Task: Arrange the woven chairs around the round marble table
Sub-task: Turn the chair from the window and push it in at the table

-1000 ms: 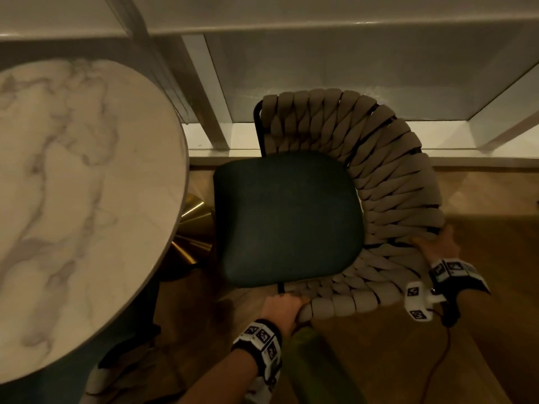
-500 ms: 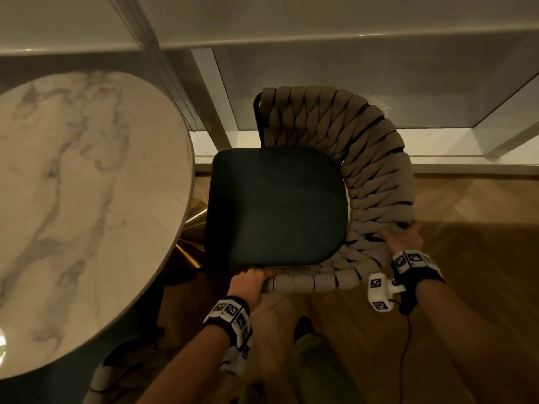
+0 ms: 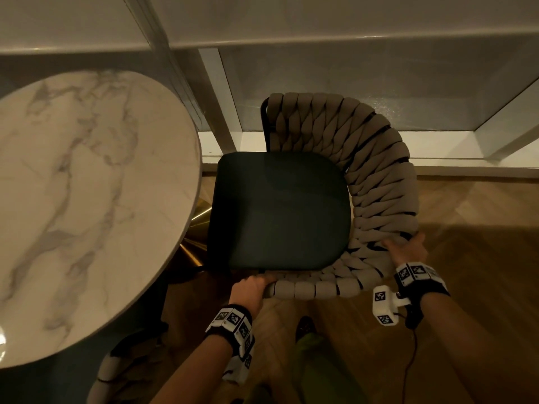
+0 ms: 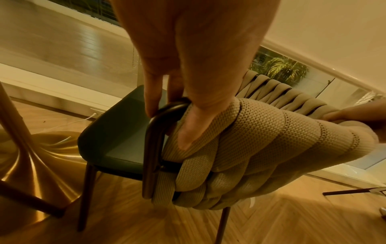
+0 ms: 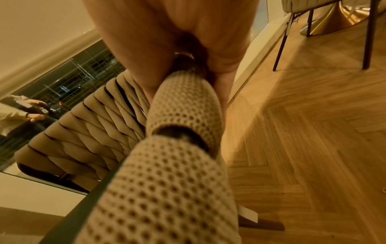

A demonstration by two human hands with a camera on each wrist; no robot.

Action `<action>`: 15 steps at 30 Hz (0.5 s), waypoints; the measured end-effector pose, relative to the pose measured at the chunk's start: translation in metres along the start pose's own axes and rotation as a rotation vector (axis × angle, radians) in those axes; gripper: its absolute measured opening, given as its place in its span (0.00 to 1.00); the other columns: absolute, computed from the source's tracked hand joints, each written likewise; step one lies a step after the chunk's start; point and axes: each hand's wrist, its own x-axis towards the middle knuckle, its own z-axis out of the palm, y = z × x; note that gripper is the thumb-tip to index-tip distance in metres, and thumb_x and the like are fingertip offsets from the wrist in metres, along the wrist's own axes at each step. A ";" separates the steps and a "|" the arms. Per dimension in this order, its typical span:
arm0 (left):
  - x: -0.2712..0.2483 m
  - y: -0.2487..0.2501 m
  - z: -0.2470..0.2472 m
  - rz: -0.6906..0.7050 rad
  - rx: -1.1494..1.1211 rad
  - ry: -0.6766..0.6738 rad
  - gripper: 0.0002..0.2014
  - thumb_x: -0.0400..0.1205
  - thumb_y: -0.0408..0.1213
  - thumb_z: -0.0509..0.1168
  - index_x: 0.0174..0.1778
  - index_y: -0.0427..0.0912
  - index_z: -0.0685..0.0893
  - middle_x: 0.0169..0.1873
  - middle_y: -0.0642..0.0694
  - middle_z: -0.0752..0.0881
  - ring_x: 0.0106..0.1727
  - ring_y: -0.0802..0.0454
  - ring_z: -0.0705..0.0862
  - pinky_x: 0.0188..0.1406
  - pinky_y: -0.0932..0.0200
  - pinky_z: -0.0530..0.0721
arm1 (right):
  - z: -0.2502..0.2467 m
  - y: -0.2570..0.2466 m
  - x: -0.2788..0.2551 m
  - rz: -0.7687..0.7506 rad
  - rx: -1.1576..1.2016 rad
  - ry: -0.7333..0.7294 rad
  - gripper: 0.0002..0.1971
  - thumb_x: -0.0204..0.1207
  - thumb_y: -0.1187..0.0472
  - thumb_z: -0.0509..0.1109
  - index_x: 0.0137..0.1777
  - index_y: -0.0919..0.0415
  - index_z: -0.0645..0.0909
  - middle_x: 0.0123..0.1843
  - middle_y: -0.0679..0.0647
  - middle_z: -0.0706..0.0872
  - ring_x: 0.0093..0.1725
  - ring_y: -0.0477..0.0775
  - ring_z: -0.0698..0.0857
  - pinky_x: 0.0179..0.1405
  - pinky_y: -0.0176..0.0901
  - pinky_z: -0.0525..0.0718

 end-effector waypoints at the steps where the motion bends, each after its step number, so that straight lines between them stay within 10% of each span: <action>1: -0.001 0.000 0.001 -0.002 -0.003 0.011 0.26 0.82 0.31 0.59 0.72 0.62 0.70 0.68 0.49 0.81 0.65 0.44 0.82 0.61 0.46 0.83 | 0.000 -0.001 -0.002 0.003 0.000 0.001 0.35 0.71 0.57 0.76 0.73 0.63 0.62 0.68 0.74 0.76 0.64 0.76 0.79 0.57 0.67 0.82; 15: -0.075 -0.060 0.009 0.054 -0.225 0.180 0.31 0.81 0.34 0.62 0.79 0.58 0.62 0.74 0.47 0.75 0.70 0.45 0.76 0.67 0.48 0.79 | -0.001 0.013 -0.090 0.008 -0.042 0.032 0.35 0.75 0.61 0.72 0.77 0.62 0.58 0.69 0.75 0.75 0.63 0.77 0.79 0.48 0.61 0.80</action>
